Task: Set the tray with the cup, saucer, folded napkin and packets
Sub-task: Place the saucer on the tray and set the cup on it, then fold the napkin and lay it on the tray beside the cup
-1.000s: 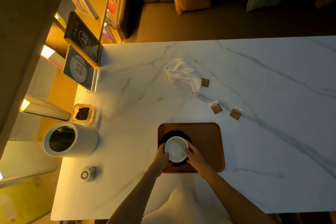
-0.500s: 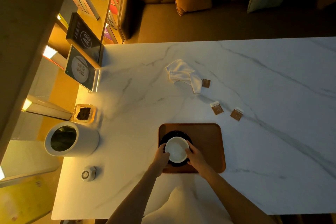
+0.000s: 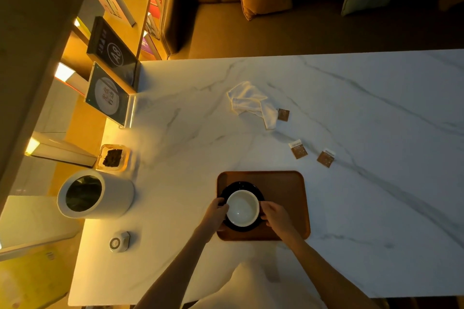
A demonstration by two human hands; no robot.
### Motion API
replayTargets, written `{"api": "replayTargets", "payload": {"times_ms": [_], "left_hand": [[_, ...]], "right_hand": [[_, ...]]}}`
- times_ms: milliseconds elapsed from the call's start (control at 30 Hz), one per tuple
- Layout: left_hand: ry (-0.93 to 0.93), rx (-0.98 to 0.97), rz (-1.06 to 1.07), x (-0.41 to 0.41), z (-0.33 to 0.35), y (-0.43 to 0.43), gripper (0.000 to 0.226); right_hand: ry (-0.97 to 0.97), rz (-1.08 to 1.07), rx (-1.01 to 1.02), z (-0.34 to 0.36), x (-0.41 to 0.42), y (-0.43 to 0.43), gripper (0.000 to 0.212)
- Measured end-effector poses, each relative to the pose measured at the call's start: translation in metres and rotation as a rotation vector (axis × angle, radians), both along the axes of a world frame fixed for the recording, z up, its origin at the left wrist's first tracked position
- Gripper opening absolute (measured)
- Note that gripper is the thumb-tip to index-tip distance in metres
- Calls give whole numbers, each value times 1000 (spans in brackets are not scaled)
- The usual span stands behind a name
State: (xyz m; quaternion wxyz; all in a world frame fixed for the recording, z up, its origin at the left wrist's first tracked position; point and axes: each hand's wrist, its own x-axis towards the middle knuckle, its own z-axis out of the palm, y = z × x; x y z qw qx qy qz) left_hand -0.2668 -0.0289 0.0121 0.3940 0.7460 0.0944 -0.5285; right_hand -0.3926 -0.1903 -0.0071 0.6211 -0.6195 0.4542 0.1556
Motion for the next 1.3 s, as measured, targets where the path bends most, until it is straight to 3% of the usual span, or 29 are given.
{"api": "replayTargets", "payload": {"times_ms": [133,267,533,733,867,1133,1300], "left_hand": [[-138,21,-28,26,1,-1,23],[-226,31,-99,50,1,-13,23],[-397,37,-300,63,-12,-72,28],[-435,16,-435,72,-19,-147,18],[-479,42,-507,92,-27,-197,21],[-794,123,-539,161,-36,-278,23],[-1031,186,-594,193,-45,-310,28]], "right_hand": [[10,-46,-218,2,-8,-35,28],[44,-30,-398,5,-5,-67,31],[88,-27,-422,-3,1,-103,29],[110,-29,-445,-12,11,-150,27],[109,29,-499,-15,54,-191,25],[25,105,-718,-20,169,-246,22],[39,198,-814,-28,215,-257,34]]}}
